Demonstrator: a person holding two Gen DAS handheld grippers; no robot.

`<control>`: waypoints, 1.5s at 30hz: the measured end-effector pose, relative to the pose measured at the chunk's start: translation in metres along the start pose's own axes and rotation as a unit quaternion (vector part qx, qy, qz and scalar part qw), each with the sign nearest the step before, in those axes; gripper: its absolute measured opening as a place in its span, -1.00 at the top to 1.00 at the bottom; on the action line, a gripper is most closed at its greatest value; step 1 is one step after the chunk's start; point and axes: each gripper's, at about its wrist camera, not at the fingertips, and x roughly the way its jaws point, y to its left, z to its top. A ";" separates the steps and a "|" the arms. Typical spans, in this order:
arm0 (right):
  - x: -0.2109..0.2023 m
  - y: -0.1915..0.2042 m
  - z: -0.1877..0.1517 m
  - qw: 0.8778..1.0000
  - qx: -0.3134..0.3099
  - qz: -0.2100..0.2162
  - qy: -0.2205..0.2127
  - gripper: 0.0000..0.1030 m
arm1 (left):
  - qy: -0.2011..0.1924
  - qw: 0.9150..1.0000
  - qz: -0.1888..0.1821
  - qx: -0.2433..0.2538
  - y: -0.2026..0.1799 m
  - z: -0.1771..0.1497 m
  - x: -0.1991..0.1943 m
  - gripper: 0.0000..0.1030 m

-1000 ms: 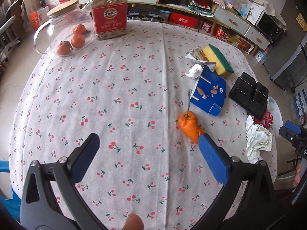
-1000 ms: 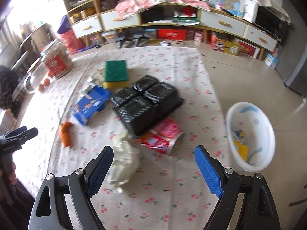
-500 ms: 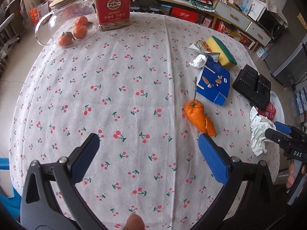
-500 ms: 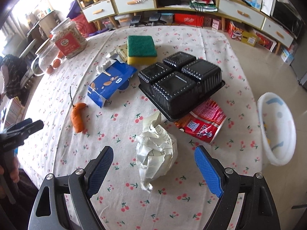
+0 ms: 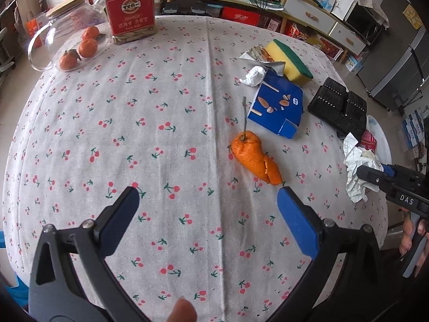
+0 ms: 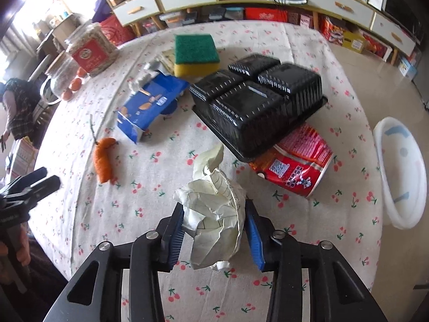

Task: Collect trash
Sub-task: 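Grasp the crumpled white paper with the right tool while the left tool grasps the orange peel, then carry both items to the bin and open the left tool to drop the orange peel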

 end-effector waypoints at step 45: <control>-0.058 -0.035 -0.015 0.998 0.023 0.014 -0.063 0.18 | -0.010 0.999 -0.032 -0.019 -0.038 0.013 0.022 0.63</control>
